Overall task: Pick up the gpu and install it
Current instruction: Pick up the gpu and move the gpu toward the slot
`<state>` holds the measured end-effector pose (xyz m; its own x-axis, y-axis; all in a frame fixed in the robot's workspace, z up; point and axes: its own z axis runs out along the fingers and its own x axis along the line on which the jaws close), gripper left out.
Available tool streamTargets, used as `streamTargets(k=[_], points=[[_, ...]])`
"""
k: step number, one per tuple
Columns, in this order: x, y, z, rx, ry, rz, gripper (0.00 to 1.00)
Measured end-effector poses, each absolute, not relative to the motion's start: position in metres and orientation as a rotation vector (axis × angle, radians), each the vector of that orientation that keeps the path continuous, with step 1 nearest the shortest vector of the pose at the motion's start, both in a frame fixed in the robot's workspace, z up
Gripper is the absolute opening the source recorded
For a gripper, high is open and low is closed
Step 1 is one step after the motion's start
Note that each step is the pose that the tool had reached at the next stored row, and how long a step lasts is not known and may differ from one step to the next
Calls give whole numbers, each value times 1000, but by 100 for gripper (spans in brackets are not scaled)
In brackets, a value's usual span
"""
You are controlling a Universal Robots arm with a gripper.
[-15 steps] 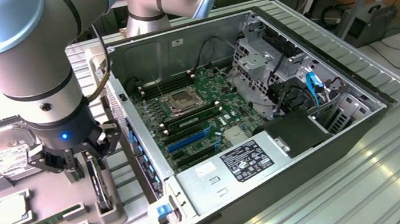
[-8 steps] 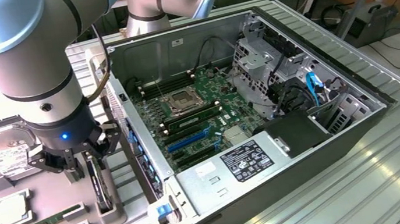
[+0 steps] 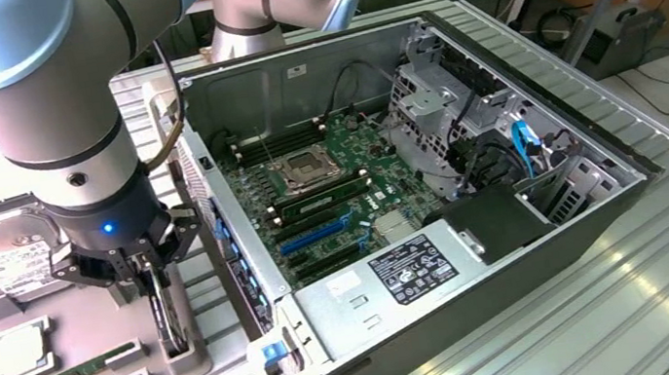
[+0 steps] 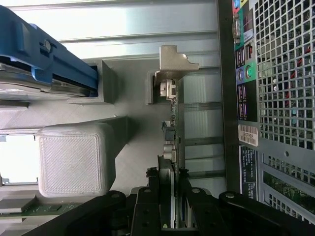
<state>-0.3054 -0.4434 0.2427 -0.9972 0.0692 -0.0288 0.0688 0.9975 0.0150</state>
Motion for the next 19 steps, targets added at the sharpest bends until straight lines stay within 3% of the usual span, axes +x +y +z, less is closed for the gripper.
streamTargets(k=[19], points=[[-305,-443,244,107,3110,22,26]])
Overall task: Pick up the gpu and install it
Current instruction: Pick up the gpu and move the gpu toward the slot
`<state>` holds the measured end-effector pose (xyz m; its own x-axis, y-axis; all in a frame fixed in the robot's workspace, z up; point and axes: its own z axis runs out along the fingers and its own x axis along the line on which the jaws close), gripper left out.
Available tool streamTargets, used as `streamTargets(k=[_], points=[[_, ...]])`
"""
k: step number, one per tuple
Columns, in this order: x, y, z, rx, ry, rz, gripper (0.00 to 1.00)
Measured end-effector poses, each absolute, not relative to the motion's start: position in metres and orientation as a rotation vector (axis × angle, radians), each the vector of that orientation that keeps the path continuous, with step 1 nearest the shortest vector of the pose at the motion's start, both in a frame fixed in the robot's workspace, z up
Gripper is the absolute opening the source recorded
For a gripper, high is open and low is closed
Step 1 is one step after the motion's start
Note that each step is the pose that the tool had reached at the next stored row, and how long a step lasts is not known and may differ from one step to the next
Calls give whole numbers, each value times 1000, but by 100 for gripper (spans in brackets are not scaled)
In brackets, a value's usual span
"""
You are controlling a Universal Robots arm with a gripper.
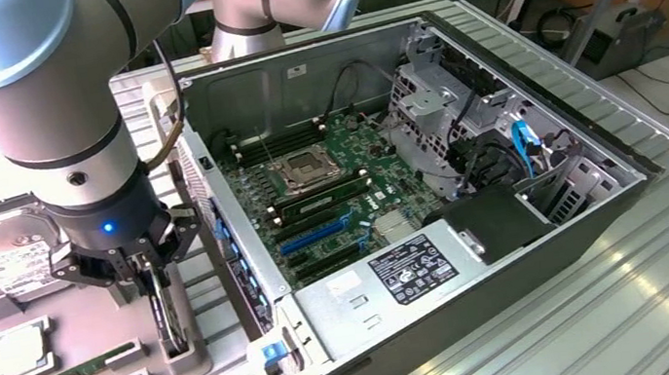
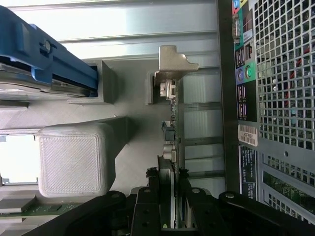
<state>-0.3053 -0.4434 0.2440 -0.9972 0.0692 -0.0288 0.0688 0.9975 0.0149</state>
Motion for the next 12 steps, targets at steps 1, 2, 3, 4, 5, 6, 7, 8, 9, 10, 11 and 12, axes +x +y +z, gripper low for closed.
streamTargets(k=[1,2,3,4,5,6,7,8,9,10,11,12], points=[[-305,-443,245,107,3110,22,26],[-305,-443,245,107,3110,22,26],[-305,-443,246,107,3110,22,26],[-305,-443,246,107,3110,22,26],[-305,-443,247,107,3110,22,26],[-305,-443,247,107,3110,22,26],[-305,-443,248,107,3110,22,26],[-305,-443,248,107,3110,22,26],[-305,-443,248,107,3110,22,26],[-305,-443,249,107,3110,22,26],[-305,-443,249,107,3110,22,26],[-305,-443,250,107,3110,22,26]])
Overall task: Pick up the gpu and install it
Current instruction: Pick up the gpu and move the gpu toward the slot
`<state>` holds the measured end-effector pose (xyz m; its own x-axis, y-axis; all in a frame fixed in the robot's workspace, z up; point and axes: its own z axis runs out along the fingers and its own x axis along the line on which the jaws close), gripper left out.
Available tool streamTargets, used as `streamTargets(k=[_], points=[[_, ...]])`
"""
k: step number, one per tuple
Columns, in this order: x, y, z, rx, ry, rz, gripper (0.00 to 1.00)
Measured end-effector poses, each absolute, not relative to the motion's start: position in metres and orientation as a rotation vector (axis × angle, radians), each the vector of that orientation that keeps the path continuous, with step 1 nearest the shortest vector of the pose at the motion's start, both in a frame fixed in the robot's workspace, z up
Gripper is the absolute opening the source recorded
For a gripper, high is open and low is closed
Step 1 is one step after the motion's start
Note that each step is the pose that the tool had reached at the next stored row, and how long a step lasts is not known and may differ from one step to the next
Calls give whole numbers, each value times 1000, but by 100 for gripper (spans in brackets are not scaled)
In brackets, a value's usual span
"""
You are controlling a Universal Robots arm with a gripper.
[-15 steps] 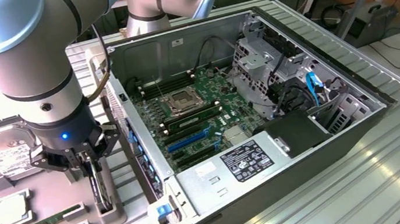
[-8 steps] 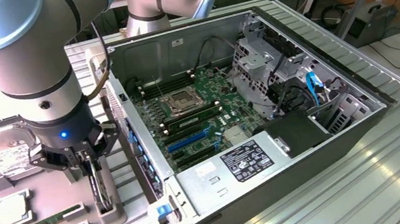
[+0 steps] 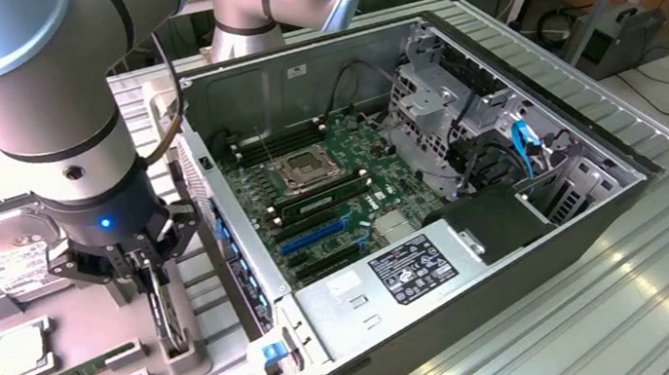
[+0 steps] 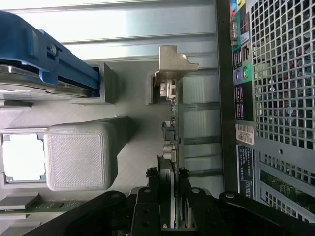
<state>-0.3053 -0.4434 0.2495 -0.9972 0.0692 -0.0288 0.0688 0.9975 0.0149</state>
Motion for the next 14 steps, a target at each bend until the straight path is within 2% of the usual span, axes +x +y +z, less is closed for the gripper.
streamTargets(k=[14], points=[[-305,-443,256,107,3110,22,26]])
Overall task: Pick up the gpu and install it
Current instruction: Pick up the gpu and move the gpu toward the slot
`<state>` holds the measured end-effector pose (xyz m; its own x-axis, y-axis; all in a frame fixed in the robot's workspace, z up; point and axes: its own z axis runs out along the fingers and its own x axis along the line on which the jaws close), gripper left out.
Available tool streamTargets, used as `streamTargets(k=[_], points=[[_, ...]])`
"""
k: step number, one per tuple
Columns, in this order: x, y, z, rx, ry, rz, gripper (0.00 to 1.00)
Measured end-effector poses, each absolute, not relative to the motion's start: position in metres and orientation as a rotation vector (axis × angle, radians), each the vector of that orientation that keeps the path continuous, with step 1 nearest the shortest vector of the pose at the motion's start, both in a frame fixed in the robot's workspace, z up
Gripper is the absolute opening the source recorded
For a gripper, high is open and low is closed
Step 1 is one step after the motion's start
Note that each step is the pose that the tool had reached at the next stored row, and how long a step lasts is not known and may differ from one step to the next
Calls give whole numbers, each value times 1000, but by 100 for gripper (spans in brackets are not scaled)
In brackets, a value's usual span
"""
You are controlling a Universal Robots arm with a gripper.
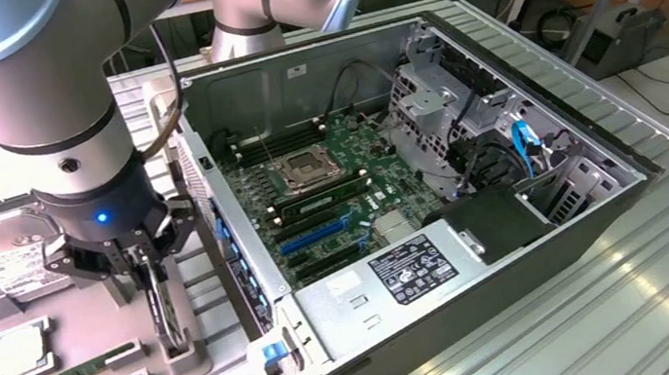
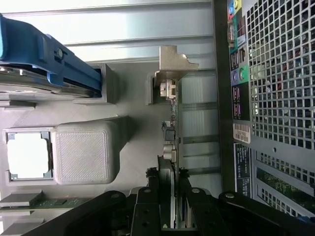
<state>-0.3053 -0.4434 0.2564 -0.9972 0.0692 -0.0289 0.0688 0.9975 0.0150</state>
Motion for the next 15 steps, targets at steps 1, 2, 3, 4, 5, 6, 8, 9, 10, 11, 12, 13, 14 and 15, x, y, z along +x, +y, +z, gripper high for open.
streamTargets(k=[1,2,3,4,5,6,8,9,10,11,12,13,14,15], points=[[-305,-443,257,107,3110,22,26],[-305,-443,258,107,3110,22,26],[-305,-443,258,107,3110,22,26],[-305,-443,259,107,3110,22,26],[-305,-443,259,107,3110,22,26],[-305,-443,259,107,3110,22,26],[-305,-443,260,107,3110,22,26],[-305,-443,261,107,3110,22,26],[-305,-443,261,107,3110,22,26],[-305,-443,262,107,3110,22,26],[-305,-443,262,107,3110,22,26],[-305,-443,262,107,3110,22,26],[-305,-443,263,107,3110,22,26],[-305,-443,264,107,3110,22,26]])
